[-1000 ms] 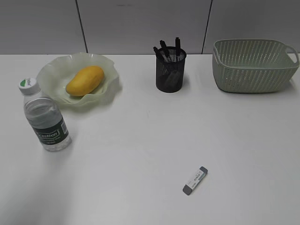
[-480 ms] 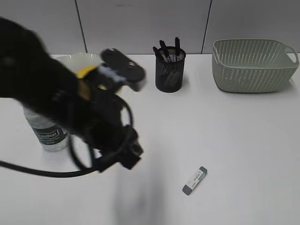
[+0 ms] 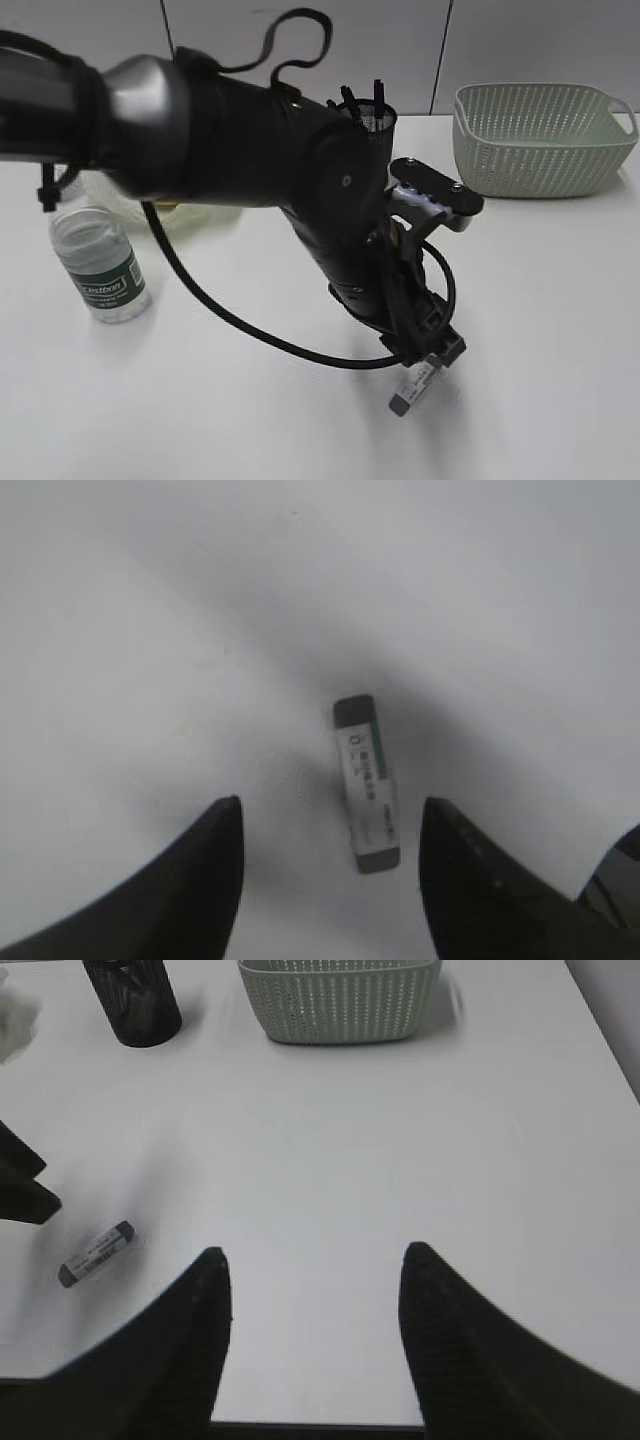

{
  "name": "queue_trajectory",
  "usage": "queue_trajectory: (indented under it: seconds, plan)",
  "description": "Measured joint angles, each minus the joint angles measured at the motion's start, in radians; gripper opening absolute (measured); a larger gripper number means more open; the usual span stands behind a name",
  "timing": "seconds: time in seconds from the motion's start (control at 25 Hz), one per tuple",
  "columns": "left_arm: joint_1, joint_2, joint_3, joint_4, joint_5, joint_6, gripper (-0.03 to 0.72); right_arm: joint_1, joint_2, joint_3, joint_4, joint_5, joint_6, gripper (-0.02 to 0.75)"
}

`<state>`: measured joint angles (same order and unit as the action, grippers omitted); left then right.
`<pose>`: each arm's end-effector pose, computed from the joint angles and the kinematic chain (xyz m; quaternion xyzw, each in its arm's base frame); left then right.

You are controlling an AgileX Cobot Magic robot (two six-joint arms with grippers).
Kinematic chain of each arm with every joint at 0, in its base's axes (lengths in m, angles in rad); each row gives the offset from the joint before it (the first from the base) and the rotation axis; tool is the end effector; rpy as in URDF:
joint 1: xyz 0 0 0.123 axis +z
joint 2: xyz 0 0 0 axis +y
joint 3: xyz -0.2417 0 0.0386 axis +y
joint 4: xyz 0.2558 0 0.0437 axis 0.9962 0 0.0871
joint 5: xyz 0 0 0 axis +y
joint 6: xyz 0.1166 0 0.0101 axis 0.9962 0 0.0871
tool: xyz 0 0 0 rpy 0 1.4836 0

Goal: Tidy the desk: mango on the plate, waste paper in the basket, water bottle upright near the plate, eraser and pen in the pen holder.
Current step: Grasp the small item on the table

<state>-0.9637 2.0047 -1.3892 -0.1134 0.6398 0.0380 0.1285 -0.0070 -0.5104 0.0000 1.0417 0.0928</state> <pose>0.2312 -0.3468 0.1067 0.4366 0.8762 -0.1269 0.1598 0.0642 0.0083 0.2748 -0.0151 0.8435 0.0593 0.5337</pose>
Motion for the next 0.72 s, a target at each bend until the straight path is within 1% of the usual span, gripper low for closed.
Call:
queue_trajectory:
  seconds: [0.16,0.36,0.56,0.6,0.68,0.72]
  plan:
    - [-0.031,0.068,-0.051,0.008,0.009,-0.060,0.423,-0.001,0.000,0.001,0.011,-0.001,0.000,0.435]
    - [-0.061,0.144,-0.089,0.088,0.025,-0.136,0.423,-0.002,0.000,0.001,0.013,-0.001,0.000,0.435]
    - [-0.080,0.203,-0.117,0.123,0.026,-0.174,0.412,-0.002,0.000,0.001,0.014,-0.001,0.000,0.435]
    - [-0.084,0.213,-0.121,0.136,0.028,-0.178,0.396,-0.002,0.000,0.001,0.014,-0.001,0.000,0.435]
    - [-0.086,0.218,-0.127,0.162,0.031,-0.182,0.328,-0.002,0.000,0.001,0.014,-0.001,0.000,0.435]
    - [-0.086,0.218,-0.127,0.175,0.031,-0.183,0.262,-0.002,0.000,0.001,0.014,-0.001,0.000,0.435]
